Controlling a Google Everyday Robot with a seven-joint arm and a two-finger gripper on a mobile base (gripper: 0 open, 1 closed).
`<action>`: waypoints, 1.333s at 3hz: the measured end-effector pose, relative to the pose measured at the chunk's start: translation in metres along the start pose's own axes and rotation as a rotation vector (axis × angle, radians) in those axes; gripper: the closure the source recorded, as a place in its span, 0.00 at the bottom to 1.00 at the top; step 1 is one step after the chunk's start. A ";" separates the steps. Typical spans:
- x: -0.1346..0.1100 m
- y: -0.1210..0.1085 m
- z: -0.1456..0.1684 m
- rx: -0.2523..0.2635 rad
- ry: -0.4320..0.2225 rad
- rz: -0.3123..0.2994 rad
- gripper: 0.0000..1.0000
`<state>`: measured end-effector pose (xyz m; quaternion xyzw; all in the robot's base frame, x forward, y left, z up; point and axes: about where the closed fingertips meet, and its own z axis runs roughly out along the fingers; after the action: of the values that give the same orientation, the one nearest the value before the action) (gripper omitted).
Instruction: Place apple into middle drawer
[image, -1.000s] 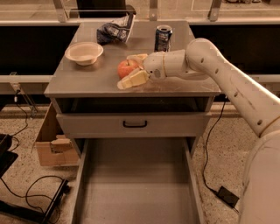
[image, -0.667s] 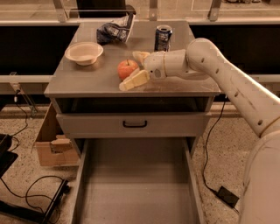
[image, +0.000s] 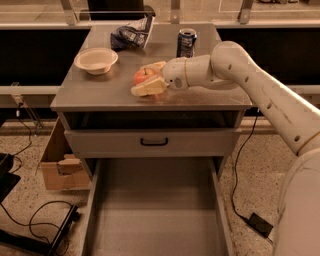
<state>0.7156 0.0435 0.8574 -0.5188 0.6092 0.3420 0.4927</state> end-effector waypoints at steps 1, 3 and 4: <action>-0.010 0.005 -0.006 0.012 0.048 -0.011 0.64; -0.058 0.057 -0.070 0.175 0.215 -0.088 1.00; -0.065 0.105 -0.124 0.290 0.325 -0.097 1.00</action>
Offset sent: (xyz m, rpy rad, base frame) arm -0.1009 -0.0338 0.1399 -0.3019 -0.1664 -0.1663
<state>0.5819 -0.0286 0.9449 -0.5194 0.6978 0.1385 0.4735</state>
